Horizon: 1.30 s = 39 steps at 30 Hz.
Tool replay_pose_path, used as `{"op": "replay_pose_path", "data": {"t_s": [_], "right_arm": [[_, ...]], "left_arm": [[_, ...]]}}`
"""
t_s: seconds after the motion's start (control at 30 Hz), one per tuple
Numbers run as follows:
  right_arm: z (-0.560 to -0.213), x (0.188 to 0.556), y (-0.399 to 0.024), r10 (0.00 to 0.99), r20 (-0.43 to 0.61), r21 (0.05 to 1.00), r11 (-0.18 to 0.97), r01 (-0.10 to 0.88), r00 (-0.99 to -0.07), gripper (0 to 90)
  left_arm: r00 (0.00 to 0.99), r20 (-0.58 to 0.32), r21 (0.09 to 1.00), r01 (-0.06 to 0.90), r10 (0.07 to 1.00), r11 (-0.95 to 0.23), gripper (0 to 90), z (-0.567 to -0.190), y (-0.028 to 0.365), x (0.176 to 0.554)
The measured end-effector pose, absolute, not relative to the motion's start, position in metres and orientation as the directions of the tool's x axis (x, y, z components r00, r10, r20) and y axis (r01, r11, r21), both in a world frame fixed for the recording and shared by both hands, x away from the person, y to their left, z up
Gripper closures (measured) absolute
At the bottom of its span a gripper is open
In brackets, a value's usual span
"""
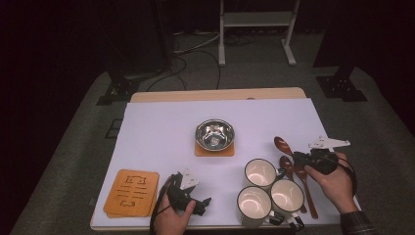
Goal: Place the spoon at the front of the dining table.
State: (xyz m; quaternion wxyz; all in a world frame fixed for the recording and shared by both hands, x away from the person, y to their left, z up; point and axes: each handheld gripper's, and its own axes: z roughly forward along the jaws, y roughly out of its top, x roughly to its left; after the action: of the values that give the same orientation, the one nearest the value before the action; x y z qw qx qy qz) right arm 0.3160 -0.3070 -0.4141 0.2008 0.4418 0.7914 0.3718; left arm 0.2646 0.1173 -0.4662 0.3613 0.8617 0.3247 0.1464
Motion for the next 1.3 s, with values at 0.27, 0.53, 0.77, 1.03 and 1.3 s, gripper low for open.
{"op": "replay_pose_path", "data": {"t_s": [0.27,0.53,0.77,1.03,1.3], "right_arm": [[-0.412,0.32,-0.302,0.843,0.008,0.769,0.339,0.542,-0.538,81.7],[-0.41,0.324,-0.297,0.834,0.006,0.771,0.348,0.534,-0.552,81.7],[-0.409,0.326,-0.294,0.827,0.009,0.773,0.351,0.529,-0.562,81.7],[-0.407,0.329,-0.289,0.821,0.01,0.775,0.355,0.523,-0.571,81.8],[-0.405,0.332,-0.283,0.812,0.009,0.776,0.362,0.517,-0.583,81.7]], "left_arm": [[0.746,0.018,0.718,0.454,0.665,-0.528,0.0,-0.466,0.117,0.265],[0.746,0.018,0.718,0.454,0.666,-0.528,0.0,-0.466,0.117,0.265],[0.745,0.016,0.718,0.455,0.667,-0.527,0.0,-0.466,0.117,0.264],[0.745,0.016,0.718,0.455,0.667,-0.527,0.0,-0.466,0.117,0.264],[0.745,0.016,0.718,0.455,0.666,-0.527,0.0,-0.466,0.117,0.264]]}}
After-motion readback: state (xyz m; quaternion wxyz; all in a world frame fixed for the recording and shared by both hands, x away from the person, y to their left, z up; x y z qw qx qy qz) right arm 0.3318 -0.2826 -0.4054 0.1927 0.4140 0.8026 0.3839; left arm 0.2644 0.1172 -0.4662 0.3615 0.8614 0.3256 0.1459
